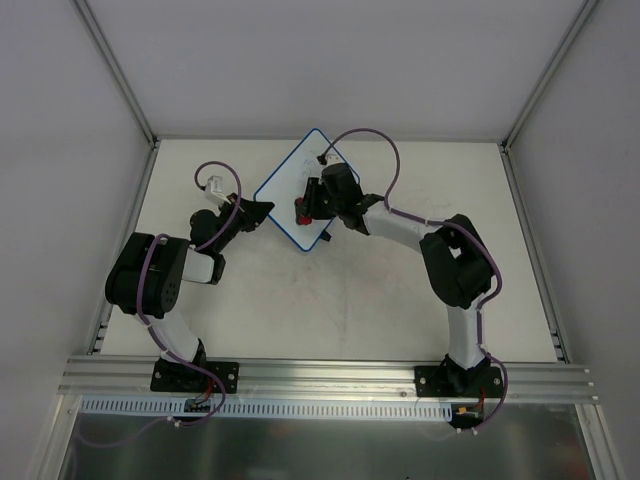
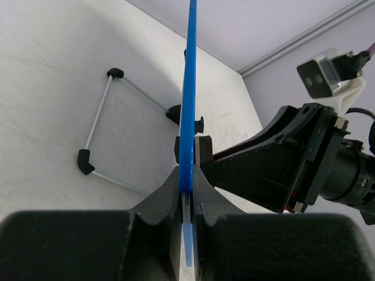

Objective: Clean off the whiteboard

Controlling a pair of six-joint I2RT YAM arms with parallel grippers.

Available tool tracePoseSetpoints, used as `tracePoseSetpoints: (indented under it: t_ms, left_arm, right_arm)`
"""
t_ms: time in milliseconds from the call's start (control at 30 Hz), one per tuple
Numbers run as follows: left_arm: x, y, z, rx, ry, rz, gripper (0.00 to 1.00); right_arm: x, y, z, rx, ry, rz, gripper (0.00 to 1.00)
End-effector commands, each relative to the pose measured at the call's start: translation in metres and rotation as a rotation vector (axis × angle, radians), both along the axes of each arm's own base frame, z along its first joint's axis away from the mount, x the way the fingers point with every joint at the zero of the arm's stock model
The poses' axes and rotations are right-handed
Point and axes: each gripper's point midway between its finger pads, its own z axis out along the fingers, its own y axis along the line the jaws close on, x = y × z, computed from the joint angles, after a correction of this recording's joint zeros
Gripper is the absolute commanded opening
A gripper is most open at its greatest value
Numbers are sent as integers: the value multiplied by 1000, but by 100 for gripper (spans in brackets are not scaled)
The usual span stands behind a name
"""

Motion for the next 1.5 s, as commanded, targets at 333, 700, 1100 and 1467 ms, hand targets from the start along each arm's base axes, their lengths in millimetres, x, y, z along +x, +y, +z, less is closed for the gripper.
tracePoseSetpoints:
  t_ms: [333, 700, 1100, 1467]
  left_arm:
    - [-8, -12, 78, -13, -381, -67, 0]
    - [-10, -13, 78, -7, -386, -68, 0]
    - [-11, -13, 77, -6, -384, -69, 0]
    - [-11, -13, 78, -6, -386, -72, 0]
  right_arm:
    - [15, 21, 30, -31, -106, 127, 0]
    - [40, -17, 2, 8, 49, -19, 0]
    - [42, -85, -60, -66, 277, -289, 0]
    - [40, -67, -49, -40, 252, -225, 0]
